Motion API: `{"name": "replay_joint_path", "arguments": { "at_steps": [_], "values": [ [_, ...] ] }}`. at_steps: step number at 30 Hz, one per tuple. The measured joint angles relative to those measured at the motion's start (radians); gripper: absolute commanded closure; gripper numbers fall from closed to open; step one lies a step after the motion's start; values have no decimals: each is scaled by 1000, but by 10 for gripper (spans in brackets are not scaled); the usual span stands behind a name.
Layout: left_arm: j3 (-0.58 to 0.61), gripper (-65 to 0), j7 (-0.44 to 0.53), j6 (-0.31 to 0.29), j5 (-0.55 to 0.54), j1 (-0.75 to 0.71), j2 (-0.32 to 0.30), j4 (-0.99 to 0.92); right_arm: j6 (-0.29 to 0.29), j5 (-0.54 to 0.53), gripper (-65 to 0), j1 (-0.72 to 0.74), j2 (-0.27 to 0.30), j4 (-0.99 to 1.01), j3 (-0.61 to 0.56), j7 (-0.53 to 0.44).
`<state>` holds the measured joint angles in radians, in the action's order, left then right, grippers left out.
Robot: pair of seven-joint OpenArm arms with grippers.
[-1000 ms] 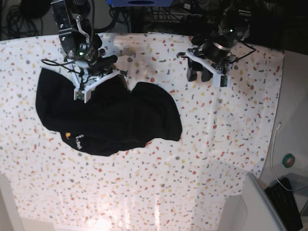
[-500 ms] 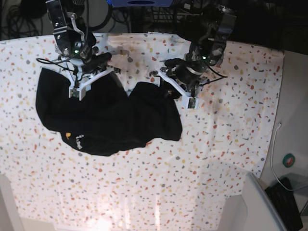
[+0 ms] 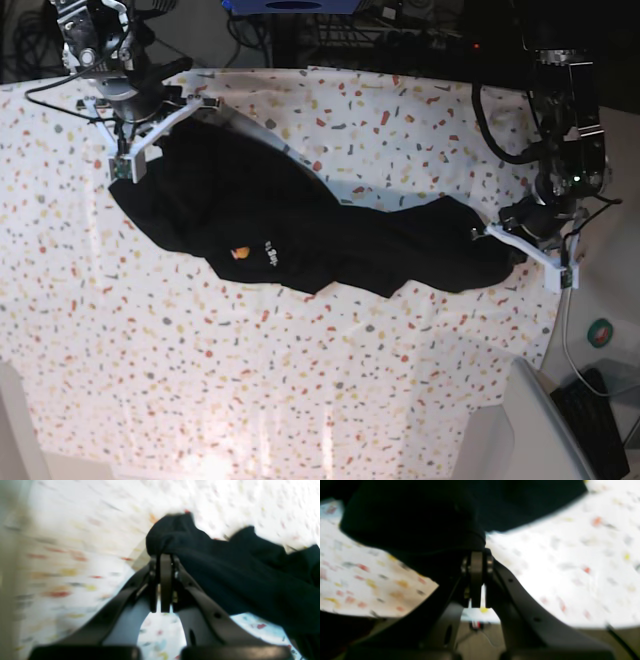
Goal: Layout the t-shirt on the table in an organized manner, then fold the t-shirt properly
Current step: 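Pull the shirt apart with both grippers, stretching it across the table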
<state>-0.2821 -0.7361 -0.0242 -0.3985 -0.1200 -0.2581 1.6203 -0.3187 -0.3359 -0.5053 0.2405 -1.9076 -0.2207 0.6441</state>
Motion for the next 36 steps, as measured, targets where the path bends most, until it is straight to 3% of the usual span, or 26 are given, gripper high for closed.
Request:
{"name": "replay_joint_path", "arguments": {
  "at_steps": [5,8,12,17,20,23,28,32,36],
  "values": [
    [-61,0,-171,0,-5,-15,11,206,15,-23,0,0,-6,-103,36,58],
    [-126,0,-244,0,-1,64,54,268,10,-1,0,29,14,-96,97,84],
    [-183,0,-315,8,8,217,119,208,10,-10,0,92,5,-87,143,168],
    [-180,0,-317,45,8,420,199,-82,206,-13,0,142,2,-72,217,273],
    [-180,0,-289,83,12,515,220,-267,262,-5,0,167,-6,-35,294,314],
    [-180,0,-261,116,22,583,236,-325,313,-5,0,158,-5,-35,369,346],
    [-107,0,-249,159,-3,591,235,-122,466,0,0,145,3,-36,496,358],
    [-109,0,-262,171,0,450,220,100,576,-1,0,87,-8,-38,559,375],
    [-115,0,-271,179,4,336,185,306,610,-7,0,77,-1,-89,621,353]
  ]
}}
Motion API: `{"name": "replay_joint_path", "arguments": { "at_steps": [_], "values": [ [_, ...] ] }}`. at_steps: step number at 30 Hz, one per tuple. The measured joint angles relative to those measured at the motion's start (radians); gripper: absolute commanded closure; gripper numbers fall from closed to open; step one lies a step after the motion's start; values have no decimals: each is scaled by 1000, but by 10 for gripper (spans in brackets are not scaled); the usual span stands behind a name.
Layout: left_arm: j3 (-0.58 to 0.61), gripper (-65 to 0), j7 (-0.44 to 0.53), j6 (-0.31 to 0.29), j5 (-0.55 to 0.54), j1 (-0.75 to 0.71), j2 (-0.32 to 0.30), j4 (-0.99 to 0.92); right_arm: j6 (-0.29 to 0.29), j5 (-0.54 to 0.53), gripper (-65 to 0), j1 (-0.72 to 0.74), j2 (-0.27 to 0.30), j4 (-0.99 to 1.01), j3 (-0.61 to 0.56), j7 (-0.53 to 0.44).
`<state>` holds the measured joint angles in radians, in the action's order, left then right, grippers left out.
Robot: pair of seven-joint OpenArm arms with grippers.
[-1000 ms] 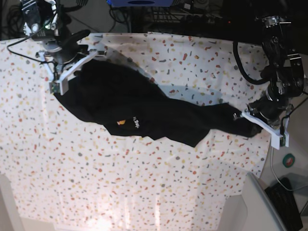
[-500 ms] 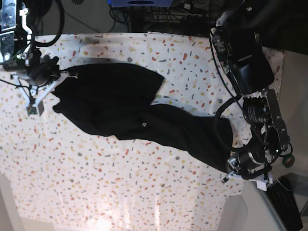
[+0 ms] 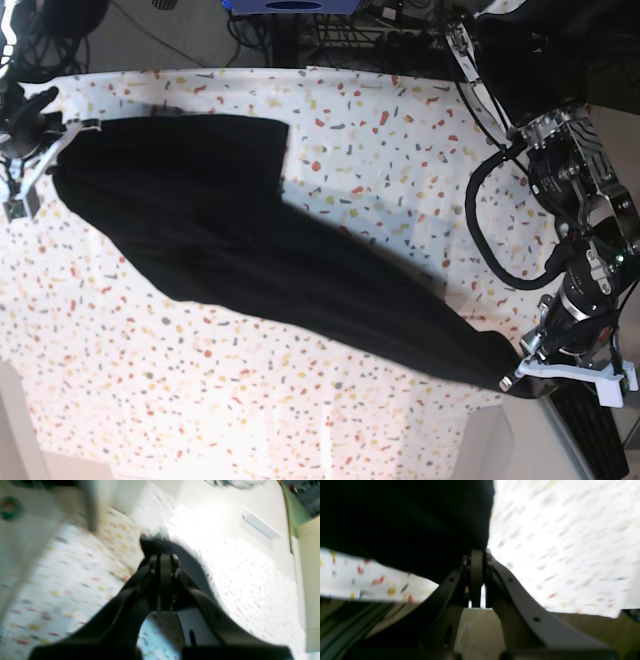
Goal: Layout the t-shirt on the table in an organized manner, then fold the t-shirt properly
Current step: 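Pull the shirt apart with both grippers, stretching it across the table, then release the shirt and move both grippers to the shirt's shoulder edge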
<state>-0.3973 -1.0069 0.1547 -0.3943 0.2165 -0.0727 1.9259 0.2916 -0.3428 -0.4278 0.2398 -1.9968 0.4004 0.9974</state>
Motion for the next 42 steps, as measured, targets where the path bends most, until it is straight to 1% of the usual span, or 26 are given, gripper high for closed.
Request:
{"name": "replay_joint_path", "arguments": {
  "at_steps": [1,2,3,6,8,10,13,15,19,23,27,31,33,34,36,37,38,39,41,42],
  "values": [
    [-3,0,8,1,-2,-10,1,37,0,-2,0,1,3,-1,22,-2],
    [-23,0,17,-1,-14,-17,2,54,1,-3,0,0,19,1,37,6],
    [-54,0,15,-7,-31,-24,4,53,1,-2,0,-5,40,2,52,13],
    [-169,0,-5,7,-6,-52,3,11,0,8,0,1,86,25,67,5],
    [-203,0,-6,11,6,-61,-10,-16,6,-11,0,45,85,77,55,-17],
    [-177,0,5,10,5,-61,-29,-23,8,-13,0,118,80,165,17,-24],
    [-110,0,19,1,-8,-78,-35,-38,5,0,0,185,91,270,-43,-28],
    [-97,0,17,-1,-10,-93,-35,-80,-3,18,0,216,92,324,-70,-24],
    [-106,0,10,6,5,-137,-36,-138,-2,0,0,241,87,346,-138,-86],
    [-96,0,18,5,3,-123,-39,-158,0,9,0,281,92,354,-170,-79],
    [-93,0,22,3,4,-40,-33,-254,3,2,0,413,93,454,-169,-91],
    [-93,0,28,3,4,86,-33,-447,0,10,0,573,93,684,-171,-102],
    [-66,0,40,5,8,147,-36,-567,-1,10,0,646,94,799,-167,-100],
    [-42,0,61,6,8,168,-38,-621,-2,13,0,678,95,853,-164,-100],
    [16,0,147,4,3,202,-36,-716,-2,12,0,731,99,923,-163,-98],
    [47,0,206,5,2,214,-39,-759,-3,5,0,752,105,944,-163,-98],
    [72,-79,242,4,-2,220,-37,-786,-3,5,-57,762,111,950,-163,-101],
    [100,-183,293,3,-4,224,-39,-816,-3,9,-140,768,118,950,-162,-105],
    [139,-372,347,3,-4,227,-39,-851,-4,14,-290,760,126,925,-156,-105],
    [150,-443,370,4,-3,225,-39,-853,-4,12,-339,747,125,901,-147,-105]
  ]
}}
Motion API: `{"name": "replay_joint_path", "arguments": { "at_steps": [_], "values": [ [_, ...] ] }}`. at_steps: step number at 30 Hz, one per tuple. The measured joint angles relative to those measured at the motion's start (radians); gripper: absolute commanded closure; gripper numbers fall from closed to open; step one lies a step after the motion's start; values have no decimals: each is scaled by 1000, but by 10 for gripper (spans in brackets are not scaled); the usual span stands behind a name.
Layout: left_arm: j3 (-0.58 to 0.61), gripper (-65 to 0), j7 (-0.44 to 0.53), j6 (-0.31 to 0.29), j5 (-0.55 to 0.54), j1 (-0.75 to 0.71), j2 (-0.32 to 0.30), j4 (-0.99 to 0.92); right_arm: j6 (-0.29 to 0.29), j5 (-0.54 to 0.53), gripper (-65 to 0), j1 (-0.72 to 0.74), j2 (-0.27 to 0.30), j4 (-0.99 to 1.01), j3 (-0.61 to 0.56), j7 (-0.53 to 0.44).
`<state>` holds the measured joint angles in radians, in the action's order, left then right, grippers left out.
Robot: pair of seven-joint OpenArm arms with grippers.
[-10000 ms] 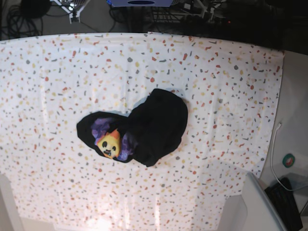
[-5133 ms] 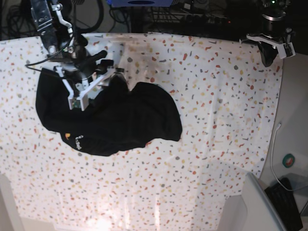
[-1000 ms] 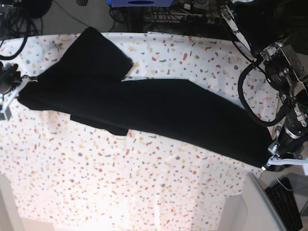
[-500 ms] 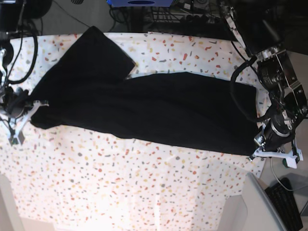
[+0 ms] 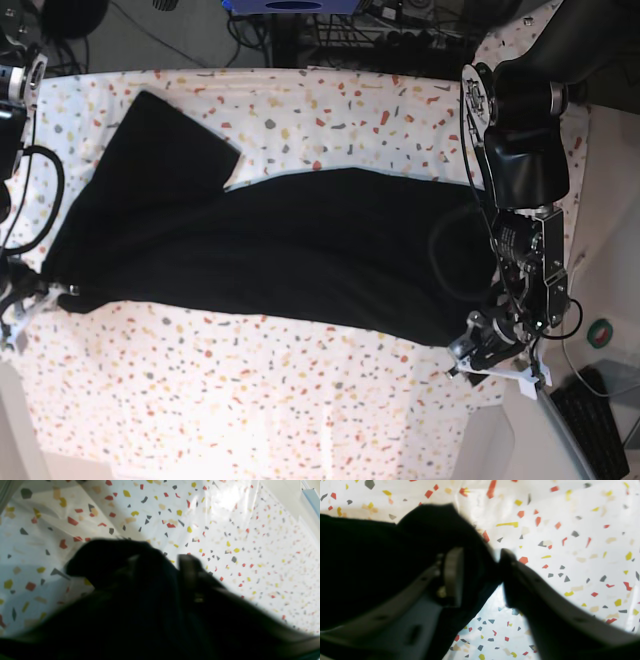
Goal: Layout the t-shirt on the table in an organized manner, then fold the t-shirt properly
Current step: 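Release the shirt and move both grippers to the shirt's shoulder edge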
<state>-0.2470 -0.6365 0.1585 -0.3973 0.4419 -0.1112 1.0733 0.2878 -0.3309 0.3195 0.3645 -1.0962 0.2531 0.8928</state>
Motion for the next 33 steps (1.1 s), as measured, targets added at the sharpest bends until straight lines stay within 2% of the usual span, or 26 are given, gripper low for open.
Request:
{"name": "replay_joint_path", "arguments": {
  "at_steps": [2,3,5,6,9,11,12,14,16,18,20,26,29,31,33],
  "values": [
    [10,-546,40,-2,-3,-3,3,8,1,-5,-360,-42,-22,-72,74,3],
    [6,-559,44,-19,-3,-8,5,24,-2,-8,-360,-72,-34,-120,126,-1],
    [5,-555,51,-107,-7,-46,0,83,-1,-1,-362,-146,-60,-235,213,0],
    [6,-553,45,-130,-19,-84,-4,135,-7,5,-362,-191,-76,-305,259,14],
    [-53,-553,50,-175,-121,-261,-14,293,-5,2,-366,-347,-140,-478,343,-6],
    [-117,-553,48,-161,-175,-400,-32,342,2,4,-366,-427,-202,-511,360,11],
    [-145,-553,48,-137,-190,-454,-40,348,19,7,-366,-451,-227,-510,362,16],
    [-180,-553,43,-143,-226,-548,-55,355,113,-7,-366,-473,-280,-507,400,-15],
    [-212,-553,46,-157,-247,-588,-52,357,169,-6,-366,-467,-322,-503,471,-59],
    [-245,-553,48,-182,-260,-602,-43,359,204,0,-366,-452,-329,-467,506,-55],
    [-282,-553,53,-261,-263,-628,-45,368,206,4,-366,-441,-329,-403,507,-56],
    [-334,-497,50,-393,-247,-695,-48,365,222,-3,-366,-423,-330,-242,504,-68],
    [-326,-476,49,-406,-255,-710,-40,365,222,-8,-365,-417,-313,-156,476,-181],
    [-328,-471,49,-402,-251,-715,-42,364,222,-9,-363,-406,-276,-124,413,-195],
    [-329,-472,50,-399,-248,-716,-43,364,221,-5,-362,-402,-272,-129,365,-198]
  ]
}}
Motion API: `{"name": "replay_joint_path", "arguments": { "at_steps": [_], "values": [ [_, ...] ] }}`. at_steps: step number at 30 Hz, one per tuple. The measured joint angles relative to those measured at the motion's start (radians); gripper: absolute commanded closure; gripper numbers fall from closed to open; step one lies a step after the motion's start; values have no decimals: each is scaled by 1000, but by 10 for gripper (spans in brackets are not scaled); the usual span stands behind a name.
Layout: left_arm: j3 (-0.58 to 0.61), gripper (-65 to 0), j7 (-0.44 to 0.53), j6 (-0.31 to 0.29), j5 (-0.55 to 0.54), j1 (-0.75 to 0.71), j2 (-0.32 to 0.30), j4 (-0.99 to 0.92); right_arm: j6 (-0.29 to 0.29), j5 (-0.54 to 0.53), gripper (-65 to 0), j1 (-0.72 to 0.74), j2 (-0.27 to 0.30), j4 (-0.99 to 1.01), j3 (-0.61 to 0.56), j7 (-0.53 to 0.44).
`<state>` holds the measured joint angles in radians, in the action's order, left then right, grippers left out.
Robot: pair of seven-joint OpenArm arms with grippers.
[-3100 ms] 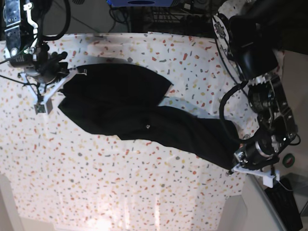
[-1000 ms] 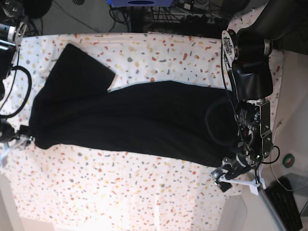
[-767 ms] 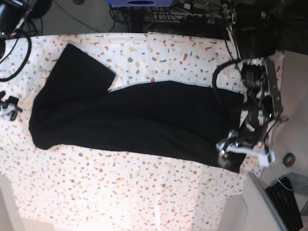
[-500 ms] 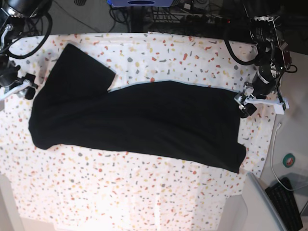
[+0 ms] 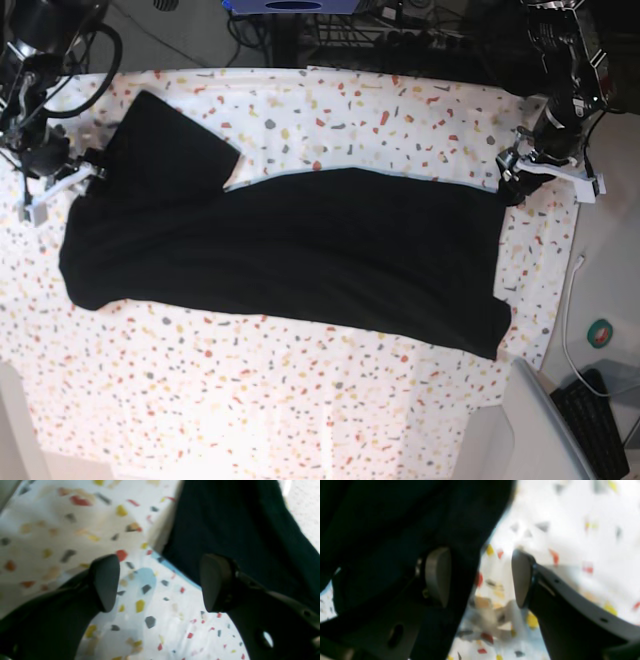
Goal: Layout the t-shirt on the table in an organized manner, then fold the t-shirt properly
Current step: 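Release the shirt and move both grippers to the shirt's shoulder edge, then grasp the shirt edge with both grippers and lift it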
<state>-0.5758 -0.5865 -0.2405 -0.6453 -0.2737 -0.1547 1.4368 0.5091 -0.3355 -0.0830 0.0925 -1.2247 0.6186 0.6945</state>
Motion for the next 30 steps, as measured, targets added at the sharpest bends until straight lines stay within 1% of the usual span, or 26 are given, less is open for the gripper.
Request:
{"name": "replay_joint_path", "arguments": {
  "at_steps": [2,4,5,6,7,8,10,13,14,18,21,24,25,26,27,28,29,30],
  "values": [
    [4,-472,0,-3,-2,3,4,0,0,-5,-362,-34,-19,-42,-40,-7],
    [39,-472,0,-3,-3,3,0,0,21,-12,-356,-77,-46,-87,-78,-19],
    [63,-472,1,0,1,1,-3,0,34,-13,-336,-87,-49,-95,-97,-21],
    [83,-472,0,0,1,-2,-3,0,42,-13,-294,-89,-49,-96,-107,-17],
    [99,-472,2,-8,-4,-3,2,-4,42,-13,-234,-84,-49,-95,-110,-7],
    [105,-472,6,-8,-12,2,15,-22,42,-7,-164,-81,-49,-90,-111,-1],
    [100,-472,10,-8,-5,11,42,-68,42,-5,-2,-86,-49,-89,-111,8],
    [53,-472,69,-18,-13,23,60,-127,42,-5,0,-92,-51,-88,-110,7],
    [49,-472,103,-18,-14,25,60,-140,42,-6,0,-92,-51,-88,-110,8],
    [56,-472,152,-15,-11,27,64,-146,42,-9,0,-95,-51,-88,-110,5],
    [55,-472,149,-11,-6,66,66,-171,42,-9,0,-95,-51,-88,-110,5],
    [58,-469,157,-8,-10,152,63,-252,42,-9,0,-96,-48,-89,-116,8],
    [56,-456,167,-13,-14,179,63,-282,42,-8,0,-101,-48,-93,-118,5],
    [59,-406,169,-14,-13,198,63,-303,42,-8,0,-110,-48,-103,-120,6],
    [71,-318,168,-14,-14,209,63,-319,42,-2,0,-121,-49,-121,-124,16],
    [96,-214,175,-9,-18,209,60,-323,42,4,0,-136,-49,-143,-125,25],
    [128,-74,159,-6,-7,204,51,-325,42,7,0,-157,-50,-169,-125,34],
    [148,0,148,-7,-14,195,52,-315,42,11,0,-175,-51,-193,-125,35]
  ]
}}
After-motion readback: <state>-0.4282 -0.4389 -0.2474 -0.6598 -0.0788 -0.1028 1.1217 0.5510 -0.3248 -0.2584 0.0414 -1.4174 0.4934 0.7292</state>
